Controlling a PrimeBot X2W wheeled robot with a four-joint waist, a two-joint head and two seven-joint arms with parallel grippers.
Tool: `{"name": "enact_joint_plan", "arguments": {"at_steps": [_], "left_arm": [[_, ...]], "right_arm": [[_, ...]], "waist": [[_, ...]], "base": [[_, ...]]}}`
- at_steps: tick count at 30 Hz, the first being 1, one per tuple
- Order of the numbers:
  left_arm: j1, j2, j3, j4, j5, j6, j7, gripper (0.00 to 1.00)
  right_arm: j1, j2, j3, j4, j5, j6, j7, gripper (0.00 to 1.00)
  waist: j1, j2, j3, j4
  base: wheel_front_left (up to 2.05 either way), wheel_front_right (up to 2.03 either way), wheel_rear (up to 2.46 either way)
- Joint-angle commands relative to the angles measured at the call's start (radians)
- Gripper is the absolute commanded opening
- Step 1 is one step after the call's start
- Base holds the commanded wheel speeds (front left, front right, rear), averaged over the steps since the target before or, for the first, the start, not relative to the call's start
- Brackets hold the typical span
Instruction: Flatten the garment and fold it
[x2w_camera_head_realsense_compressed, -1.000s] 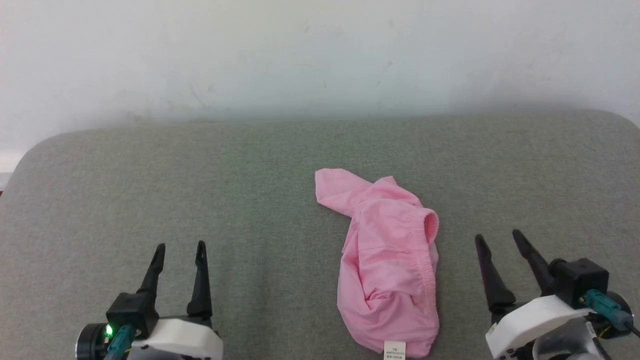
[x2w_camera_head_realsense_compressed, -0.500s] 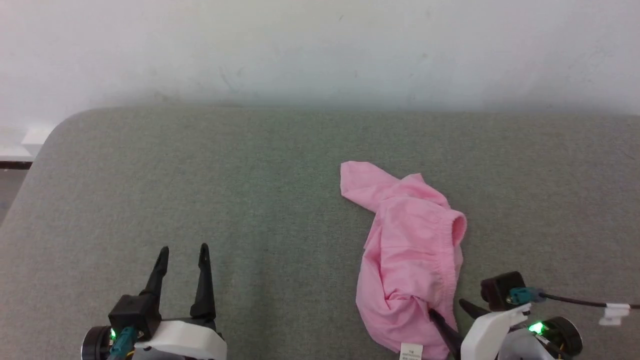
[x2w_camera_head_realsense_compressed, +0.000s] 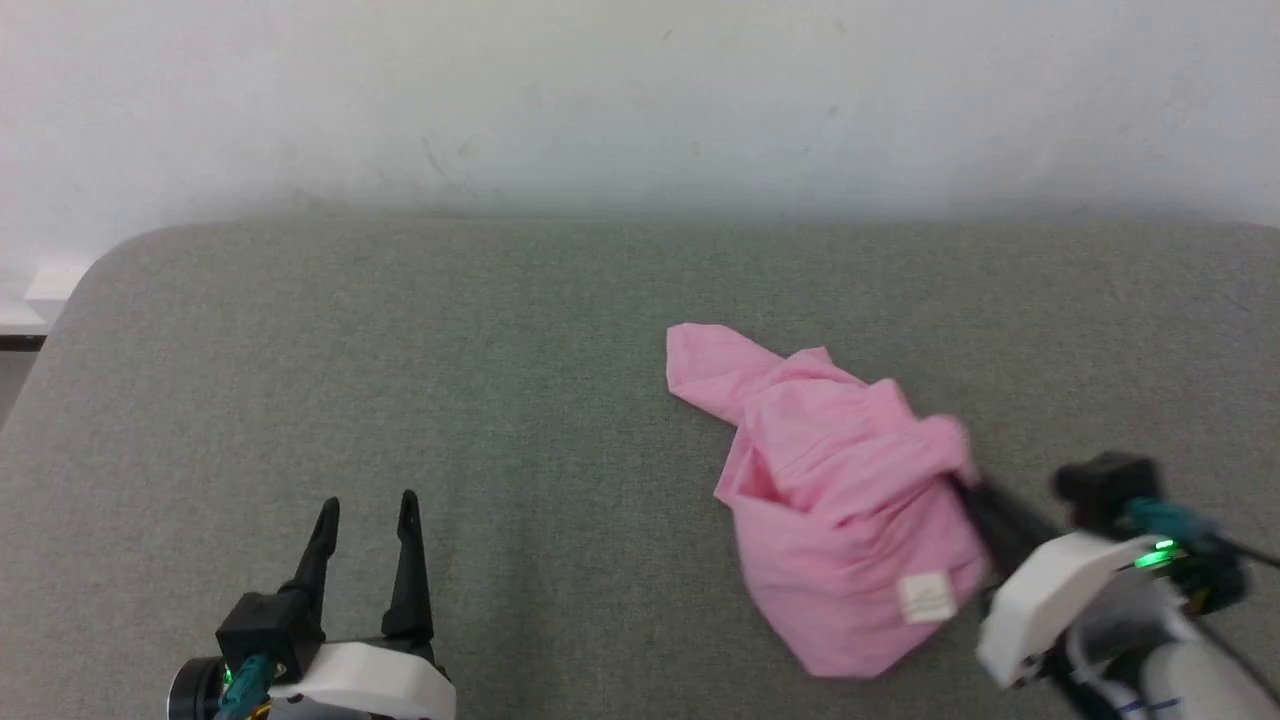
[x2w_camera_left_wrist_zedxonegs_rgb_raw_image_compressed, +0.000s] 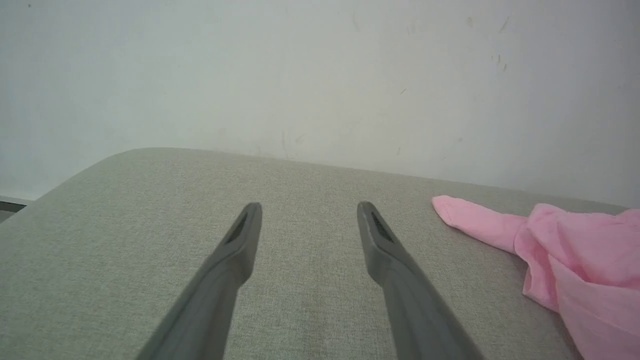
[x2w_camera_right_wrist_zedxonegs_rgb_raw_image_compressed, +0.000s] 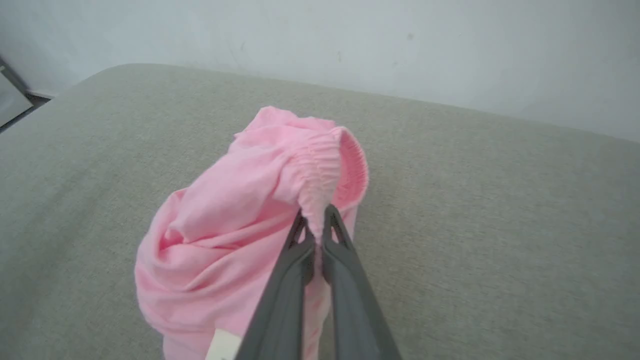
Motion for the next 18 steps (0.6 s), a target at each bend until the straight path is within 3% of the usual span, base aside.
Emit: {"name": "enact_joint_plan", "arguments": {"at_steps": [1,7,12,14,15,17,18], "left_arm": [[0.007,-0.004,0.004,0.001,0.010,-0.008,-0.005,1.00],[0.005,-0.010,0.005,0.009,0.019,-0.018,-0.005,1.00],[0.002,-0.016,0.005,0.014,0.024,-0.023,-0.005,1.00],[0.002,-0.017,0.007,0.017,0.025,-0.025,-0.005,1.00],[0.002,-0.018,0.008,0.019,0.026,-0.026,-0.005,1.00],[0.001,-0.019,0.010,0.021,0.029,-0.027,-0.005,1.00],[0.001,-0.019,0.010,0.022,0.030,-0.028,-0.005,1.00]], "right_arm": [[-0.017,-0.003,-0.051,-0.020,-0.024,-0.001,-0.022,0.00],[0.050,0.016,-0.356,-0.008,-0.104,-0.001,-0.034,0.00],[0.121,0.076,-0.581,0.102,-0.146,-0.001,-0.050,0.00],[0.133,0.097,-0.624,0.156,-0.162,-0.001,-0.066,0.01],[0.135,0.107,-0.630,0.177,-0.165,-0.001,-0.074,0.18],[0.130,0.123,-0.625,0.198,-0.165,-0.001,-0.107,0.98],[0.123,0.129,-0.621,0.199,-0.163,-0.001,-0.130,1.00]], "waist": [[0.0000,0.0000,-0.006,-0.016],[0.0000,0.0000,-0.010,-0.032],[0.0000,0.0000,-0.007,-0.035],[0.0000,0.0000,-0.008,-0.036],[0.0000,0.0000,-0.009,-0.038],[0.0000,0.0000,-0.010,-0.041],[0.0000,0.0000,-0.011,-0.044]], "base": [[0.00,0.00,0.00],[0.00,0.00,0.00],[0.00,0.00,0.00],[0.00,0.00,0.00],[0.00,0.00,0.00],[0.00,0.00,0.00],[0.00,0.00,0.00]]}}
